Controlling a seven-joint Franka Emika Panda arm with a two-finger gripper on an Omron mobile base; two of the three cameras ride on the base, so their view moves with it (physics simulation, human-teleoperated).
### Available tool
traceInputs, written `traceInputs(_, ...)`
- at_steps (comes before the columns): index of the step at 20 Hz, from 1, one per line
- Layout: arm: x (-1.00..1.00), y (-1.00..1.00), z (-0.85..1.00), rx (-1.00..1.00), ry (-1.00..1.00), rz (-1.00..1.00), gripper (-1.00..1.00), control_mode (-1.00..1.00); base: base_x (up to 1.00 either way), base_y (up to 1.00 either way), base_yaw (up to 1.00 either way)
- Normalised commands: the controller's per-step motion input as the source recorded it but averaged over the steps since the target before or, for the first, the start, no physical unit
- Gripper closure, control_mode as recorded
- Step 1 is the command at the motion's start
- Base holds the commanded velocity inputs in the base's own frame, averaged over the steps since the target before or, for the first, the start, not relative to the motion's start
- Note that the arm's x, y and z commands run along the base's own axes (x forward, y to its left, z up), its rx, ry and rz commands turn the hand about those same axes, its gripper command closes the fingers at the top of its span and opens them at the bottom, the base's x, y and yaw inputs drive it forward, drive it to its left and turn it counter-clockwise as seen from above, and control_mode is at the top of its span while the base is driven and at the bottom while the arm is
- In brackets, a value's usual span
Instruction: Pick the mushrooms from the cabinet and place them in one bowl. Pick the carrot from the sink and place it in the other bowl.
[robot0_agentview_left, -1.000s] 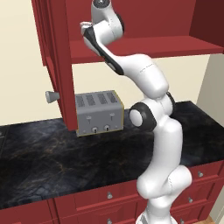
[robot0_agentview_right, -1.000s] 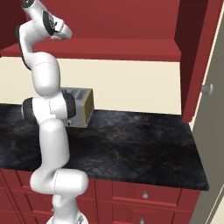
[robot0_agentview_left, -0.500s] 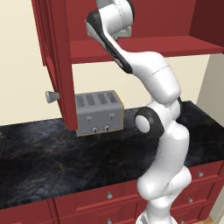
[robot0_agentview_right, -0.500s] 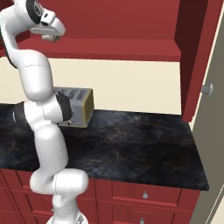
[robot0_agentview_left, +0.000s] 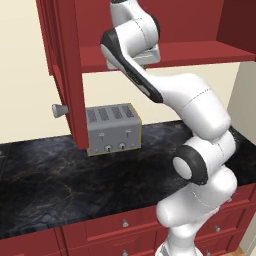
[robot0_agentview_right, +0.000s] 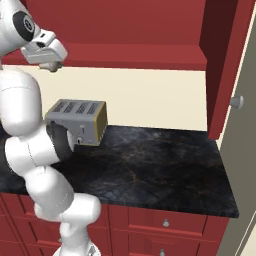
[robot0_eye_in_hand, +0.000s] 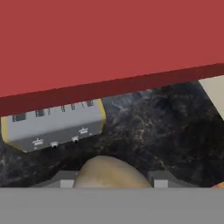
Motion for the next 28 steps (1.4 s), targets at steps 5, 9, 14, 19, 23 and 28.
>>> traceInputs(5, -1.00, -0.28, -1.00, -0.02, 0.00, 0.06, 1.00, -1.00, 0.00, 0.00, 0.00)
traceInputs(9, -1.00, -0.33, -1.00, -0.02, -0.01, 0.08, 1.00, -1.00, 0.00, 0.00, 0.00)
traceInputs(14, -0.71, -0.48, -0.85, 0.00, -0.23, 0.15, 1.00, -1.00, 0.00, 0.00, 0.00)
traceInputs(19, -0.24, -0.28, -0.36, 0.00, -0.41, 0.26, 1.00, -1.00, 0.00, 0.00, 0.00)
traceInputs(23, 0.00, 0.00, -0.03, 0.00, -0.01, 0.01, 1.00, -1.00, 0.00, 0.00, 0.00)
traceInputs(28, -0.42, -0.10, -0.21, -0.02, 0.00, 0.03, 1.00, 1.00, -0.40, -0.14, 0.03)
